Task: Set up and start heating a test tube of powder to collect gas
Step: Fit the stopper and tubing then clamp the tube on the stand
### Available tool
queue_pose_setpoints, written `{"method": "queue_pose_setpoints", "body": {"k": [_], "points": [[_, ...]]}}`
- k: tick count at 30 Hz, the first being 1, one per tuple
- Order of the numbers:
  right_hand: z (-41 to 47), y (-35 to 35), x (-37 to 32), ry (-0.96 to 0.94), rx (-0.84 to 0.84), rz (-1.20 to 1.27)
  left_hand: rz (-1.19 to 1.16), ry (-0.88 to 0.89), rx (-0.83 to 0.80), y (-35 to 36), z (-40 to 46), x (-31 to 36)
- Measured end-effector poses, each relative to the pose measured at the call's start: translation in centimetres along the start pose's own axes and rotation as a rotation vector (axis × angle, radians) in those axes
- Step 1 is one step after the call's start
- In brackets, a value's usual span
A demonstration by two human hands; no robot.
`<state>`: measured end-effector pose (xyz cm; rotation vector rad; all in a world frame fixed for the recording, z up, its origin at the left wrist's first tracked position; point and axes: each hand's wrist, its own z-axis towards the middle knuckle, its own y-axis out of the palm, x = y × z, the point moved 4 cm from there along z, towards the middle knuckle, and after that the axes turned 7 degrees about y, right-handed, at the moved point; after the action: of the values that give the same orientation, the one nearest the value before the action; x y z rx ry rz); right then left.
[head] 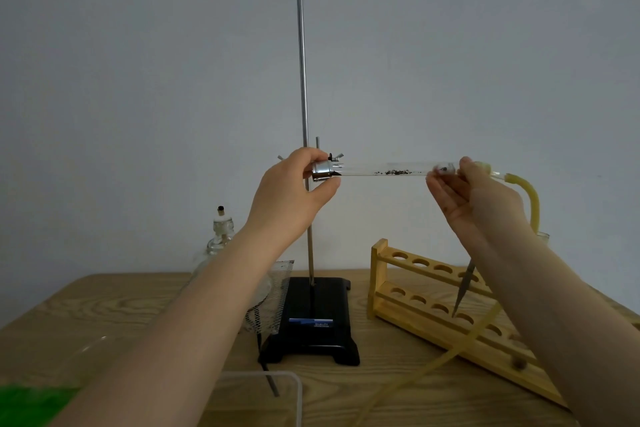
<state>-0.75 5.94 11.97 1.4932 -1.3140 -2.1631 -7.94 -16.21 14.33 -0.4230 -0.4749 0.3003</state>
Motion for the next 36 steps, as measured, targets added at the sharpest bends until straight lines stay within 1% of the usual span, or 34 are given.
{"method": "queue_pose_setpoints", "body": {"k": [4, 12, 24, 34, 36], "points": [[0.1, 0.0, 0.0, -0.011, -0.008, -0.022, 0.010, 0.012, -0.025, -0.3, 0.1, -0.1], [-0.1, 1.2, 0.3, -0.025, -0.116, -0.058, 0.067, 0.035, -0.052, -0.8, 0.4, -0.1], [0.0, 3.3, 2.6, 0.023, -0.216, -0.100, 0.195, 0.077, -0.097, -1.6, 1.0, 0.2], [-0.8, 4.6, 4.7, 0.053, -0.237, -0.120, 0.284, 0.124, -0.125, -1.8, 1.2, 0.4], [-1.0, 4.9, 5.1, 0.065, -0.235, -0.113, 0.364, 0.153, -0.133, -2.0, 1.3, 0.6]]}}
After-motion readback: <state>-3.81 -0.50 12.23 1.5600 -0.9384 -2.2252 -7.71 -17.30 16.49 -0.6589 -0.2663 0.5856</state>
